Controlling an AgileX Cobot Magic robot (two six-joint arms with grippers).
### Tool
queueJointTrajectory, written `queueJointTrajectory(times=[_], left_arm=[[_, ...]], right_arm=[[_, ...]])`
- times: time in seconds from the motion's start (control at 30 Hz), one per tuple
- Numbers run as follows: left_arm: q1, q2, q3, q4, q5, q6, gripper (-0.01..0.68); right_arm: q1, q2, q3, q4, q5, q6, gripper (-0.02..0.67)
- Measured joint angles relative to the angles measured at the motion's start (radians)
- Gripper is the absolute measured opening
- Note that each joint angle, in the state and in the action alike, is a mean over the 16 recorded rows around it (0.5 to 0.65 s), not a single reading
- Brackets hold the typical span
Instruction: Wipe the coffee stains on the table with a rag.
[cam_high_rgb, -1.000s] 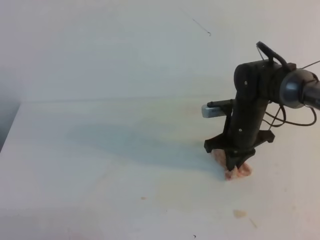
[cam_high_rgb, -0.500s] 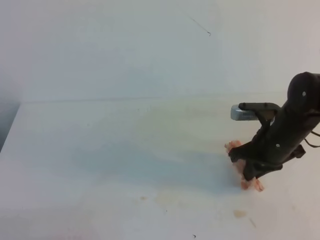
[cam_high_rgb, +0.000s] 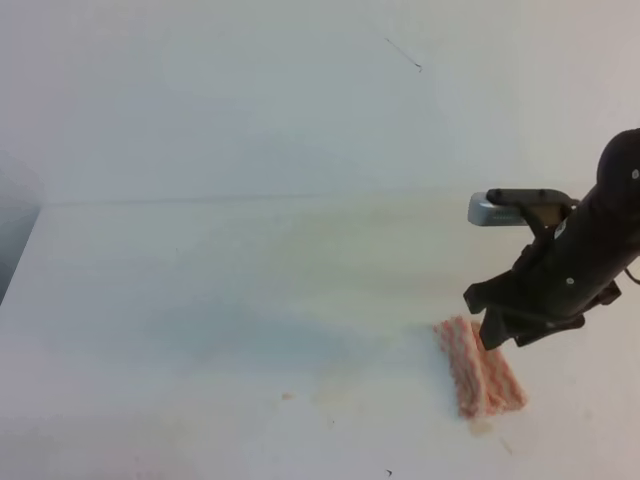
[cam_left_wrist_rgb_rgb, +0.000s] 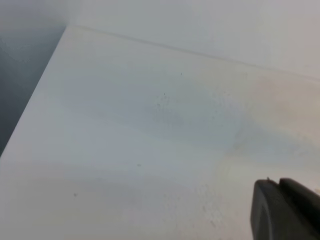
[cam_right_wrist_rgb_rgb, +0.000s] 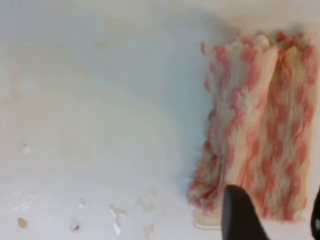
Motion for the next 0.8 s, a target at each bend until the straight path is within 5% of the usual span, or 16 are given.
queueJointTrajectory(times=[0.57, 0.8], left_arm=[[0.0, 0.0, 0.0, 0.0, 0.0, 0.0, -0.003], [0.0, 0.0, 0.0, 0.0, 0.0, 0.0, -0.003]], right_arm=[[0.001, -0.469, 0.0, -0.012, 0.087, -0.032, 0.022], [0.001, -0.597, 0.0, -0.017, 0.1, -0.021, -0.004]])
